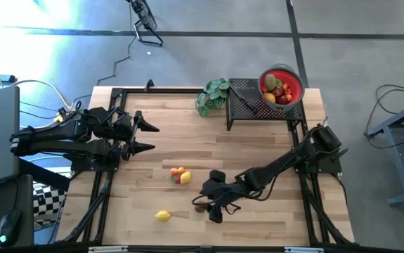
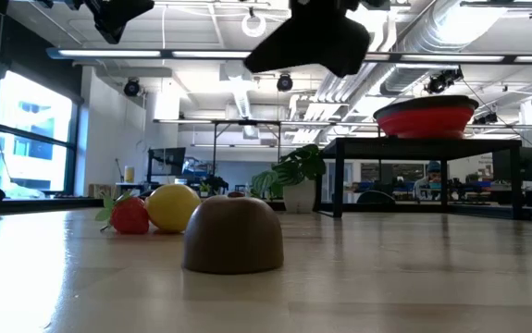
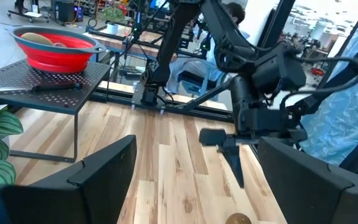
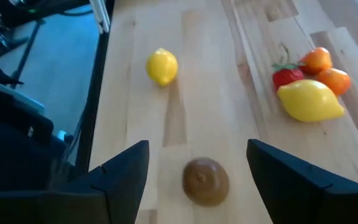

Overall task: Pick & Place Fruit
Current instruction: Put the half brown kiwi into the red strainer bowl

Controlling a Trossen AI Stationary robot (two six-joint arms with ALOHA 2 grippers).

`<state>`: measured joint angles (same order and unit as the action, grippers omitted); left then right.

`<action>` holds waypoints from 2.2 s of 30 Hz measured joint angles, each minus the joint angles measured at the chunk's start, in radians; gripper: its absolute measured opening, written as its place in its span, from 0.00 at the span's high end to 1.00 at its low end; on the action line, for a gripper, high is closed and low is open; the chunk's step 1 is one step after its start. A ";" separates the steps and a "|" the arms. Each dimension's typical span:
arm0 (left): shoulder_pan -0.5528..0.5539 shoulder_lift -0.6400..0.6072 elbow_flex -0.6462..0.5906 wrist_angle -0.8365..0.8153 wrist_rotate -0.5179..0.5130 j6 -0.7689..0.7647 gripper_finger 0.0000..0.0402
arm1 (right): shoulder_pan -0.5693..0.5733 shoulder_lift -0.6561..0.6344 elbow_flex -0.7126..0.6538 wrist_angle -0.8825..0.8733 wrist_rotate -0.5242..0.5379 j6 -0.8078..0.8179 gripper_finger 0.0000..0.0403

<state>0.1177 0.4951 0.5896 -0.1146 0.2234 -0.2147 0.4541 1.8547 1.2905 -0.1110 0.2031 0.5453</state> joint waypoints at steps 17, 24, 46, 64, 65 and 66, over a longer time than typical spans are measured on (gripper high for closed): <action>0.000 0.000 0.000 -0.026 -0.001 0.000 0.19 | 0.003 0.151 0.149 -0.154 -0.010 -0.031 0.35; 0.000 0.000 0.000 -0.026 0.000 0.000 0.19 | 0.004 0.175 0.150 -0.141 -0.027 -0.061 0.35; 0.000 0.000 0.000 -0.075 -0.009 0.000 0.19 | 0.004 0.312 0.149 -0.093 -0.069 -0.099 0.35; 0.000 0.000 0.000 -0.069 -0.009 0.008 0.19 | -0.013 0.266 0.148 -0.101 -0.046 -0.105 0.35; 0.000 0.000 0.000 -0.069 -0.008 0.008 0.19 | -0.017 0.255 0.148 -0.109 -0.045 -0.105 0.35; 0.000 0.000 0.000 -0.070 -0.008 0.008 0.19 | -0.021 0.251 0.149 -0.114 -0.045 -0.105 0.35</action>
<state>0.1177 0.4950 0.5896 -0.1844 0.2150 -0.2070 0.4334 2.1054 1.4394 -0.2253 0.1577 0.4403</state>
